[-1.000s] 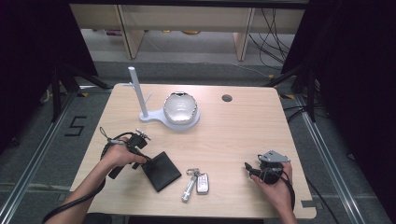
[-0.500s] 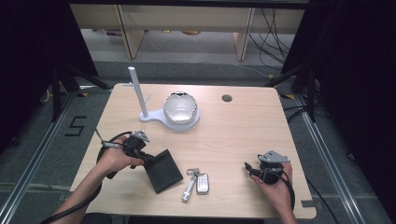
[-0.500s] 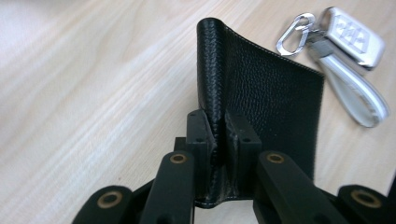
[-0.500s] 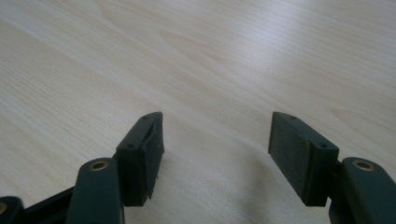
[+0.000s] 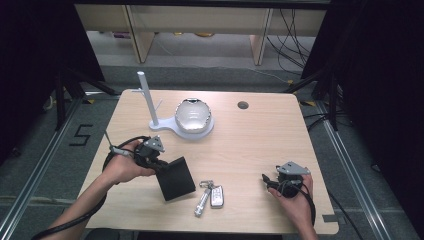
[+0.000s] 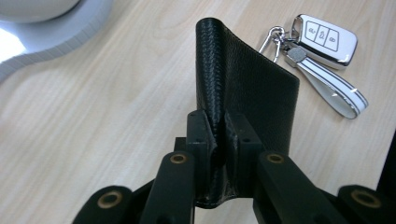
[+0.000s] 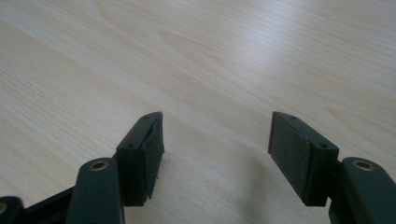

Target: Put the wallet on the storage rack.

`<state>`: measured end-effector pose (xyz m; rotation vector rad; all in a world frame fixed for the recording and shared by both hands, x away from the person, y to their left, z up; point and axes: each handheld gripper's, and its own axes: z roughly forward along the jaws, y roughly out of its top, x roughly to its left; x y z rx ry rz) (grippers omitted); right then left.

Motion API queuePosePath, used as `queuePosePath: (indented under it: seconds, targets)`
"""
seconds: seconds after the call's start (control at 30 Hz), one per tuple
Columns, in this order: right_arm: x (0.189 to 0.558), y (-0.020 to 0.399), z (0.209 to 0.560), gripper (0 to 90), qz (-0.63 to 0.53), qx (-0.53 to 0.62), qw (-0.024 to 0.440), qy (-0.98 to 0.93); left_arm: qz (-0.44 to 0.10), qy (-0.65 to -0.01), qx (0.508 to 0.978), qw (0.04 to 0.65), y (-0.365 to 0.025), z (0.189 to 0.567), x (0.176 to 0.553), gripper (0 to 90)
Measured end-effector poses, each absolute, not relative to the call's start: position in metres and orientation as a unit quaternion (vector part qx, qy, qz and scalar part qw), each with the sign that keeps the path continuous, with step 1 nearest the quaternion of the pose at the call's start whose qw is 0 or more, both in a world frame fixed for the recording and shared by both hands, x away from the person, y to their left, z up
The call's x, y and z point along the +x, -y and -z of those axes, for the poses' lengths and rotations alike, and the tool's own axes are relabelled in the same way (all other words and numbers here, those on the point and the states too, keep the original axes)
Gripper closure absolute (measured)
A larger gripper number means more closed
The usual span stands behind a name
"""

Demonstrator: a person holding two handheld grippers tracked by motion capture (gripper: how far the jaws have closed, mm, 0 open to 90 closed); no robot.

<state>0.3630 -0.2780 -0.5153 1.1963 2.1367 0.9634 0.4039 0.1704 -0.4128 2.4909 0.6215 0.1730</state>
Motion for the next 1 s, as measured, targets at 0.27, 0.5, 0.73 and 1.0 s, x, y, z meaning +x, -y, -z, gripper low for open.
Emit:
queuePosePath:
  seconds: [0.27,0.5,0.73,1.0]
  targets:
    - [0.363,0.277,0.515,36.8,-0.354,0.442,0.252,-0.785,-0.086,-0.225,0.927,0.288,-0.166,0.395,0.406,80.9]
    - [0.363,0.277,0.515,37.0,-0.352,0.440,0.253,-0.786,-0.100,-0.213,0.931,0.279,-0.167,0.386,0.414,80.9]
    - [0.363,0.278,0.515,37.1,-0.352,0.441,0.251,-0.786,-0.105,-0.217,0.928,0.283,-0.164,0.381,0.420,80.9]
    - [0.364,0.279,0.516,37.1,-0.352,0.435,0.257,-0.788,-0.118,-0.220,0.924,0.290,-0.161,0.370,0.428,80.9]
